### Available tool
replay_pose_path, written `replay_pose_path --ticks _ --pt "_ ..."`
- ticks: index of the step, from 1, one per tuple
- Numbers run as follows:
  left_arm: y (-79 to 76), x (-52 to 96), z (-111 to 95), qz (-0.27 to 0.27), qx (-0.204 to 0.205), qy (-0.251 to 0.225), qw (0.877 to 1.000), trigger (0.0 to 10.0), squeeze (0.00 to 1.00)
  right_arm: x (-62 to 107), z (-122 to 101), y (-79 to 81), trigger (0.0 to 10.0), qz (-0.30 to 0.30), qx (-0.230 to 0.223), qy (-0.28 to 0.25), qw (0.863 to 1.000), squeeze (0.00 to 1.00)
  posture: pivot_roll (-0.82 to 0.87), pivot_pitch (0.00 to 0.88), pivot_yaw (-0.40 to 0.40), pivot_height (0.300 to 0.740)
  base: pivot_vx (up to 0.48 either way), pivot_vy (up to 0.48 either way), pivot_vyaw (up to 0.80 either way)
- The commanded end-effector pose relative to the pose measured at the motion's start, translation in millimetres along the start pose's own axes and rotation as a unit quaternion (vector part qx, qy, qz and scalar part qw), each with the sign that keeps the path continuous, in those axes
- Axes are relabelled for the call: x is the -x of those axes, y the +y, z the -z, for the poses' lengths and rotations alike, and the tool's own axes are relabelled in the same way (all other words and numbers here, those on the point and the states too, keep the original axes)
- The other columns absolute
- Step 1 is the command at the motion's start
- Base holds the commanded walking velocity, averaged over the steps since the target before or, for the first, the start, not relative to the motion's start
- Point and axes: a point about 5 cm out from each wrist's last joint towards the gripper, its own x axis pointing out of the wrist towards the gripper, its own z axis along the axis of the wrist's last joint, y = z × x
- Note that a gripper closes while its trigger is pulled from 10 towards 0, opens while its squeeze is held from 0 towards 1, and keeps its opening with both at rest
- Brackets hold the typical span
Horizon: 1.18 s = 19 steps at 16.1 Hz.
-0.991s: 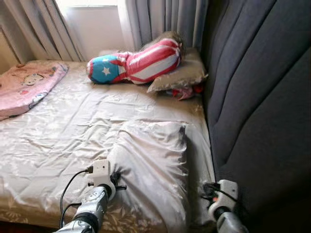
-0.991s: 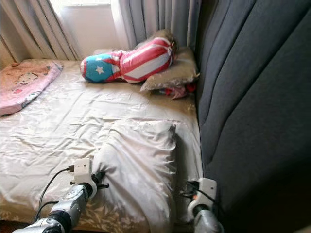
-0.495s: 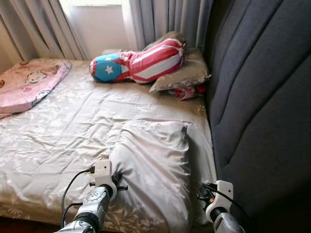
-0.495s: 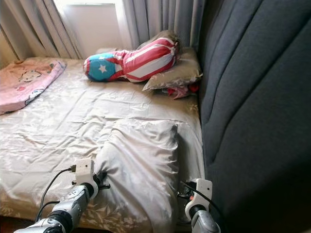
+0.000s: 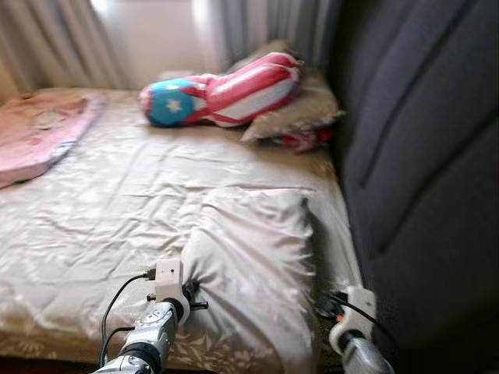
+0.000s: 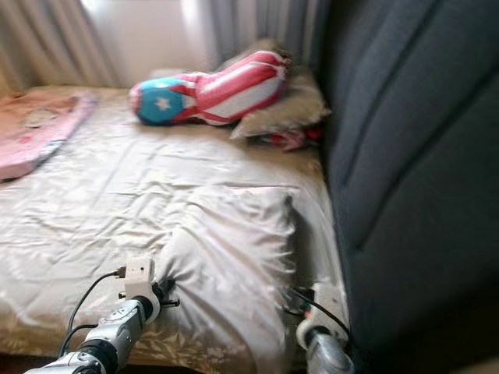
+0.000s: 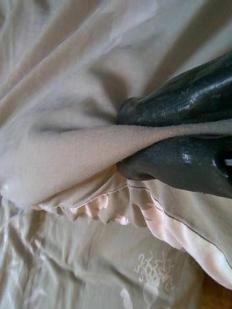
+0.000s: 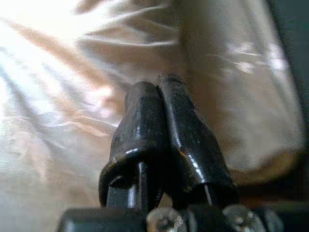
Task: Clean up the room
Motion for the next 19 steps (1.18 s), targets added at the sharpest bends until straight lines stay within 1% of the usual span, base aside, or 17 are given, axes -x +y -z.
replay_pose_path --ticks 1,4,7,12,14,16,19 --pt "0.9 -2.0 -15 0.002 -0.009 -0.030 1.000 10.0 0.00 -2.1 -4 1.1 10.0 0.008 -0.012 -0.007 1.000 0.00 -0.02 0.000 0.017 0.740 0.000 0.000 0.00" --pt "-1.6 -1.9 -12 0.008 -0.011 -0.024 1.000 10.0 0.00 -3.8 -11 -0.3 10.0 0.021 -0.006 -0.022 1.000 0.00 -0.02 0.000 0.019 0.740 0.000 0.000 0.00" --pt "-1.4 -1.7 -12 0.010 -0.012 -0.025 1.000 10.0 0.00 -3.9 -14 0.6 10.0 0.017 -0.012 -0.039 0.999 0.00 -0.02 0.001 0.020 0.740 0.000 0.000 0.00" --pt "-1.0 -1.8 -16 0.009 -0.009 -0.040 0.999 10.0 0.00 -3.3 -13 1.4 10.0 0.013 -0.001 -0.035 0.999 0.00 -0.02 0.003 0.021 0.740 0.000 0.000 0.00" --pt "-3.4 -1.7 -11 0.016 -0.017 -0.024 0.999 10.0 0.00 -3.0 -12 1.7 10.0 0.012 -0.001 -0.036 0.999 0.00 -0.02 0.005 0.021 0.740 0.000 0.000 0.00" --pt "-5.5 -0.9 -1 0.025 -0.037 0.008 0.999 10.0 0.00 -2.7 -11 1.8 10.0 0.012 -0.002 -0.035 0.999 0.00 -0.02 0.006 0.021 0.740 0.000 0.000 0.00" --pt "-6.2 -0.7 2 0.026 -0.021 0.012 0.999 10.0 0.00 -2.5 -11 1.4 10.0 0.013 -0.001 -0.033 0.999 0.00 -0.02 0.006 0.021 0.740 0.000 0.000 0.00"
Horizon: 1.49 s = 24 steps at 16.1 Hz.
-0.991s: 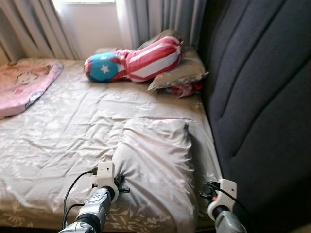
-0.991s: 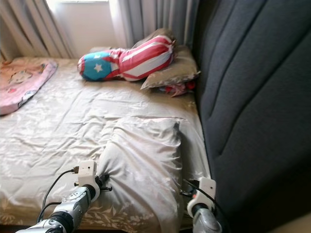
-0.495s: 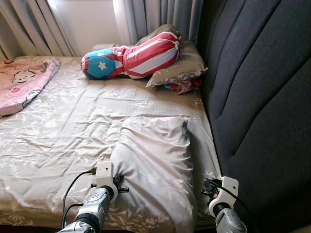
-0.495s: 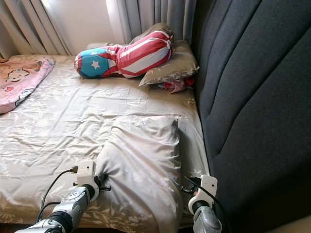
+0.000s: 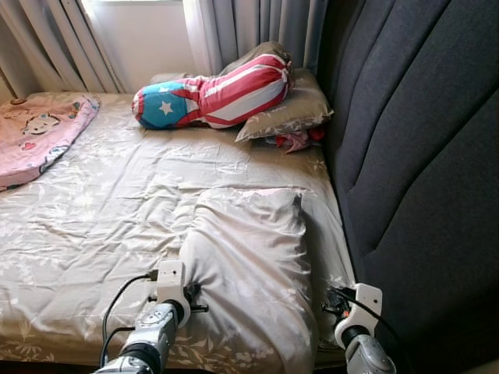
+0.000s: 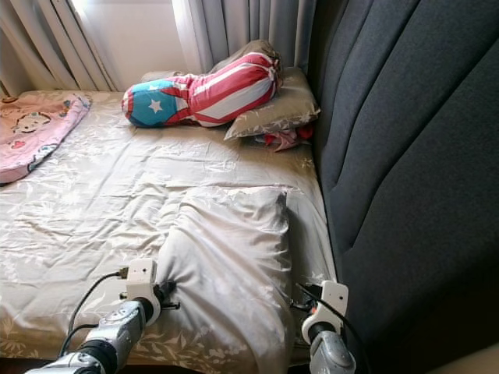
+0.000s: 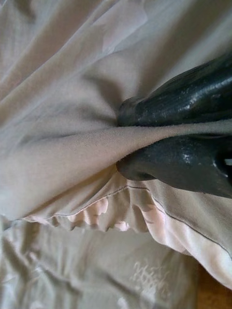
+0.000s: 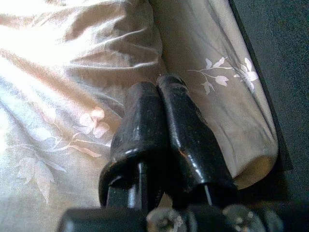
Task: Clean up the room
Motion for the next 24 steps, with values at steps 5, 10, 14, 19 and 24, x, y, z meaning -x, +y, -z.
replay_pose_path --ticks 5,10,14,19,24 --pt "-8.5 -0.8 4 0.042 0.017 0.023 0.999 10.0 1.00 -0.4 -1 1.2 10.0 -0.003 0.003 -0.003 1.000 0.00 -0.02 0.000 0.021 0.740 0.000 0.000 0.00" --pt "-8.8 -0.5 6 0.044 0.016 0.024 0.999 10.0 1.00 -0.5 -1 1.5 10.0 -0.004 0.003 -0.002 1.000 0.00 -0.02 0.000 0.021 0.740 0.000 0.000 0.00" --pt "-8.8 -0.5 6 0.044 0.016 0.024 0.999 10.0 1.00 -0.5 -1 1.5 10.0 -0.004 0.003 -0.002 1.000 0.00 -0.02 0.000 0.021 0.740 0.000 0.000 0.00" --pt "-8.8 -0.5 6 0.044 0.016 0.024 0.999 10.0 1.00 -0.5 -1 1.5 10.0 -0.004 0.003 -0.002 1.000 0.00 -0.02 0.000 0.021 0.740 0.000 0.000 0.00" --pt "3.7 12.9 -36 -0.033 -0.042 -0.175 0.983 10.0 0.00 8.3 -16 -6.6 10.0 0.001 0.042 -0.082 0.996 0.00 -0.04 0.000 0.029 0.740 0.000 0.000 0.00"
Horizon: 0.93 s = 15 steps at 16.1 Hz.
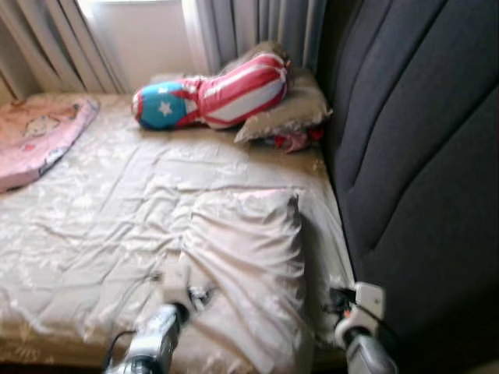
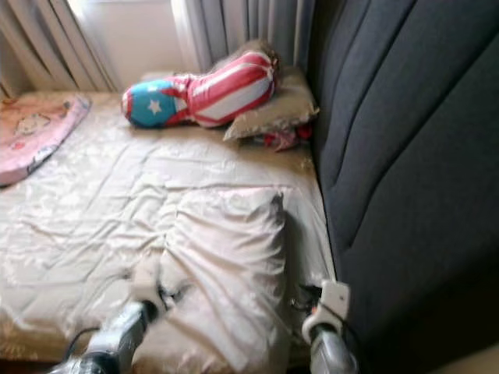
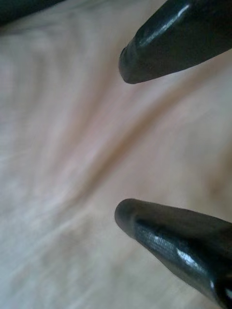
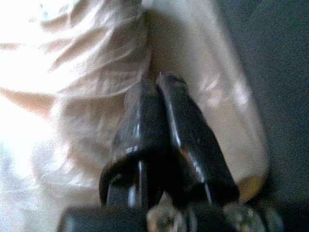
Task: Clean up the room
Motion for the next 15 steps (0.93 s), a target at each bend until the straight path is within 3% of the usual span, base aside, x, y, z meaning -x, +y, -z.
replay_pose_path --ticks 1,7,11,15 --pt "7.7 -3.4 -35 -0.028 -0.026 -0.100 0.994 10.0 0.00 -3.1 -14 -0.7 10.0 -0.001 0.017 -0.040 0.999 0.00 -0.03 0.000 0.028 0.740 0.000 0.000 0.00" --pt "3.5 1.2 -36 -0.031 -0.055 -0.111 0.992 10.0 0.00 -9.1 -20 10.6 10.0 -0.018 0.018 -0.043 0.999 0.00 -0.03 0.000 0.026 0.740 0.000 0.000 0.00" --pt "4.4 8.0 -29 -0.029 -0.067 -0.106 0.992 10.0 0.00 -4.9 -16 4.6 10.0 -0.007 0.023 -0.042 0.999 0.00 -0.04 0.000 0.027 0.740 0.000 0.000 0.00" --pt "6.8 4.4 -33 -0.033 -0.072 -0.099 0.992 10.0 0.00 -4.7 -16 0.9 10.0 0.008 0.021 -0.034 0.999 0.00 -0.04 0.000 0.033 0.740 0.000 0.000 0.00"
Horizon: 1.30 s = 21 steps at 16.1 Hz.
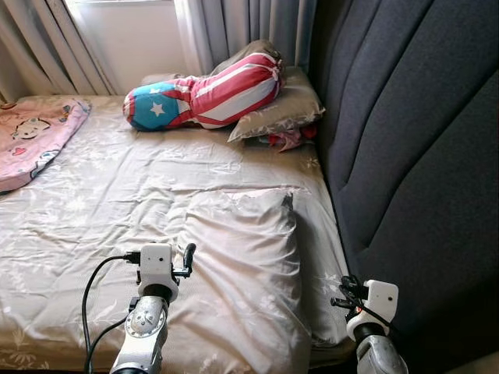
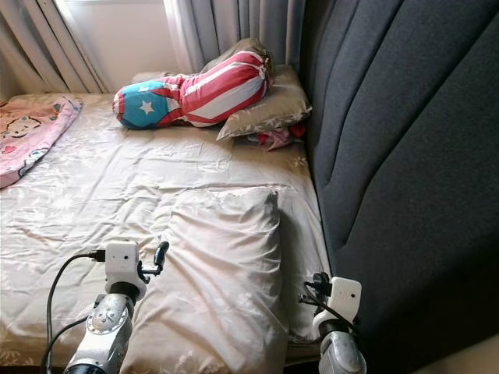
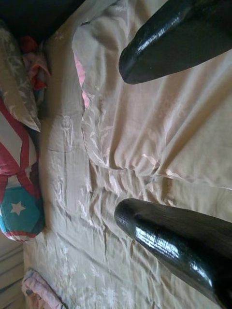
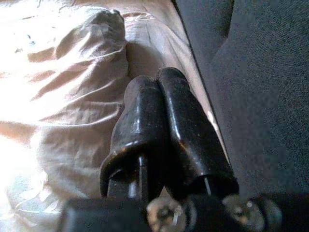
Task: Clean up the room
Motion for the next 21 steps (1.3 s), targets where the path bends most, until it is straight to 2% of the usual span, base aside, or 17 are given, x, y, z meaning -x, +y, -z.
replay_pose_path --ticks 1,3,6,16,21 --pt "1.8 -3.0 -3.5 -0.003 -0.003 0.000 1.000 10.0 0.00 -2.6 -2.0 0.9 10.0 0.005 -0.008 0.003 1.000 0.00 -0.04 0.000 0.033 0.740 0.000 0.480 -0.74" --pt "3.2 -3.0 -1.7 -0.007 -0.001 0.008 1.000 10.0 0.00 -3.2 -2.9 2.6 10.0 0.002 -0.005 0.001 1.000 0.00 -0.04 0.000 0.033 0.740 0.000 0.480 -0.72" --pt "5.4 -2.5 -1.7 -0.008 -0.002 0.008 1.000 10.0 0.00 -2.7 -4.8 4.2 10.0 0.007 -0.008 -0.009 1.000 0.00 -0.03 0.000 0.035 0.740 0.000 0.425 0.00" --pt "7.2 0.2 0.6 -0.007 -0.006 0.013 1.000 10.0 0.00 -3.4 -4.2 6.6 10.0 0.005 -0.011 -0.003 1.000 0.00 -0.03 0.000 0.038 0.740 0.000 0.000 0.00" --pt "1.5 0.7 -1.1 0.004 0.000 0.005 1.000 10.0 0.00 -3.4 -4.0 7.5 10.0 -0.004 -0.013 -0.001 1.000 0.00 -0.03 0.000 0.037 0.740 0.000 0.000 0.00"
